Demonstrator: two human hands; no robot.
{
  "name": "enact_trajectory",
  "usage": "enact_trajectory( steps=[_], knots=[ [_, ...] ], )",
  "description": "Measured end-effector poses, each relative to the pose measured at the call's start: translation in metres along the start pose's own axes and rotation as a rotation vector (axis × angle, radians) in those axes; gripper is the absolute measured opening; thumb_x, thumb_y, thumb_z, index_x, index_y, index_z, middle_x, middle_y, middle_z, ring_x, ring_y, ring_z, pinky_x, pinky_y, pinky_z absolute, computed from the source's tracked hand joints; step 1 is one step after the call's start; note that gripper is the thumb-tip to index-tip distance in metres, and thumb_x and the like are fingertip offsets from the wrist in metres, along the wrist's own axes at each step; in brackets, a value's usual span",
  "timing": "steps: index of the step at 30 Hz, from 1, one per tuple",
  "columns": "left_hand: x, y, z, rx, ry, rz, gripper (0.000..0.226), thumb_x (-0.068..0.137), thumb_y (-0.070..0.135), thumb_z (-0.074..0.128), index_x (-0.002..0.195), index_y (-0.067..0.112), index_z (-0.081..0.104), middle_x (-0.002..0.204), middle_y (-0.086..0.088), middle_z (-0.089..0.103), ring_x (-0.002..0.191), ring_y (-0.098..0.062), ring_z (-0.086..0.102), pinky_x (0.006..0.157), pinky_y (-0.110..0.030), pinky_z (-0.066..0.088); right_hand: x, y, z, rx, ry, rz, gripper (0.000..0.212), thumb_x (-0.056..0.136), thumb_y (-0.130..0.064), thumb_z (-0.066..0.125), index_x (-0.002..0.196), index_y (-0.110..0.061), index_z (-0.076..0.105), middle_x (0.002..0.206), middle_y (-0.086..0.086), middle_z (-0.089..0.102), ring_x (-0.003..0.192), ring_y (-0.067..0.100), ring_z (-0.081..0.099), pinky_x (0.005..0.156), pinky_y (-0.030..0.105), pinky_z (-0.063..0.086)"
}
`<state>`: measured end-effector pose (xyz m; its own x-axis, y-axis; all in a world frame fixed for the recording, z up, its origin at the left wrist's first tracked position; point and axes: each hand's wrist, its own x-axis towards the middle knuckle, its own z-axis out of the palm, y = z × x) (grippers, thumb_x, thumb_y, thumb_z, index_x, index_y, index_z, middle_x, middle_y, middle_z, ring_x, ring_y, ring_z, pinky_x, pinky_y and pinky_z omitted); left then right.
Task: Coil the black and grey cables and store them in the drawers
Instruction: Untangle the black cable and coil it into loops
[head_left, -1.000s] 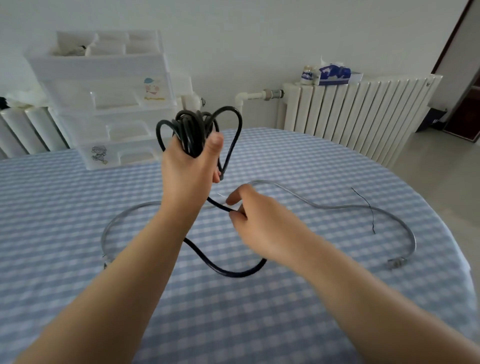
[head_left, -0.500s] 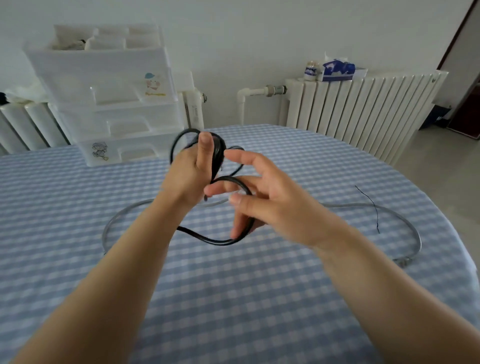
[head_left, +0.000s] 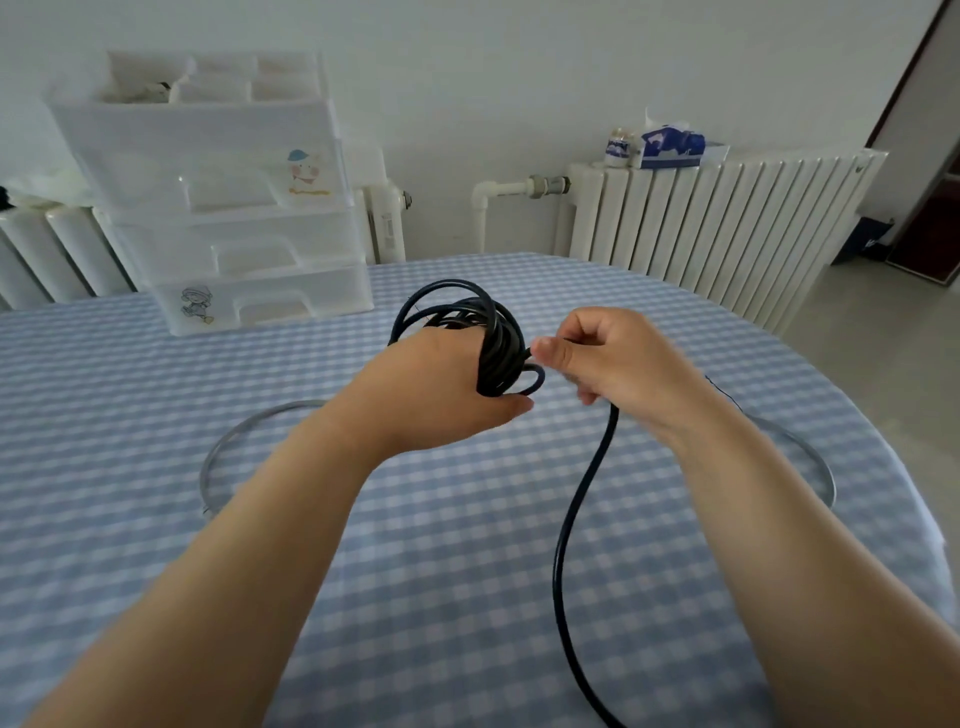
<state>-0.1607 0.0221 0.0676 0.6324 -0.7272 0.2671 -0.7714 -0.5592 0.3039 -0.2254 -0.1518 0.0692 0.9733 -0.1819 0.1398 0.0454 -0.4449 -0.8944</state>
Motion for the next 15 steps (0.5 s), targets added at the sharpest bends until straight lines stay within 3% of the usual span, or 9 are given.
enact_trajectory(
  steps=[3, 6, 8, 11, 15],
  knots=[
    [-0.001, -0.004, -0.002, -0.002, 0.024, -0.018, 0.019, 0.085, 0.041, 0.061, 0.084, 0.024, 0.052, 0.073, 0.011, 0.056, 0.068, -0.005, 0.054, 0.060, -0.023, 0.042, 0.000, 0.004, -0.002, 0.383, -0.214, 0.030, 0.035, 0.079, -0.044, 0.059, 0.063, -0.016, 0.047, 0.053, -0.005, 0.034, 0.048, 0.007, 0.032, 0.046, 0.018, 0.036],
    [-0.003, -0.004, -0.011, -0.306, -0.029, -0.031, 0.023, 0.087, 0.023, 0.063, 0.079, 0.004, 0.053, 0.058, 0.004, 0.053, 0.050, -0.008, 0.048, 0.053, -0.024, 0.043, 0.000, 0.006, -0.004, 0.614, -0.308, 0.044, 0.024, 0.084, -0.033, 0.054, 0.074, -0.013, 0.062, 0.059, -0.004, 0.044, 0.047, 0.004, 0.038, 0.039, 0.014, 0.032],
    [-0.006, -0.006, -0.018, -0.549, -0.110, -0.033, 0.026, 0.087, 0.013, 0.063, 0.072, -0.001, 0.047, 0.048, -0.001, 0.048, 0.043, -0.013, 0.045, 0.047, -0.025, 0.041, 0.000, 0.005, -0.001, 0.649, -0.280, 0.027, 0.027, 0.082, -0.033, 0.054, 0.083, -0.007, 0.063, 0.053, -0.005, 0.043, 0.039, 0.002, 0.036, 0.035, 0.013, 0.029],
    [-0.009, -0.012, -0.022, -0.771, -0.227, 0.014, 0.029, 0.084, 0.013, 0.062, 0.063, 0.001, 0.047, 0.041, -0.008, 0.043, 0.037, -0.019, 0.042, 0.046, -0.028, 0.043, 0.002, 0.004, 0.003, 0.629, -0.236, -0.014, 0.032, 0.074, -0.040, 0.062, 0.080, -0.008, 0.064, 0.046, -0.005, 0.037, 0.034, 0.002, 0.031, 0.033, 0.012, 0.026],
    [-0.010, -0.022, -0.025, -1.033, -0.358, 0.050, 0.031, 0.079, 0.019, 0.062, 0.053, 0.010, 0.048, 0.037, -0.001, 0.038, 0.031, -0.015, 0.037, 0.045, -0.027, 0.043, 0.002, 0.005, -0.001, 0.761, -0.315, -0.034, 0.012, 0.085, -0.025, 0.058, 0.079, -0.018, 0.066, 0.053, -0.004, 0.040, 0.042, 0.007, 0.039, 0.040, 0.015, 0.035]
  ],
)
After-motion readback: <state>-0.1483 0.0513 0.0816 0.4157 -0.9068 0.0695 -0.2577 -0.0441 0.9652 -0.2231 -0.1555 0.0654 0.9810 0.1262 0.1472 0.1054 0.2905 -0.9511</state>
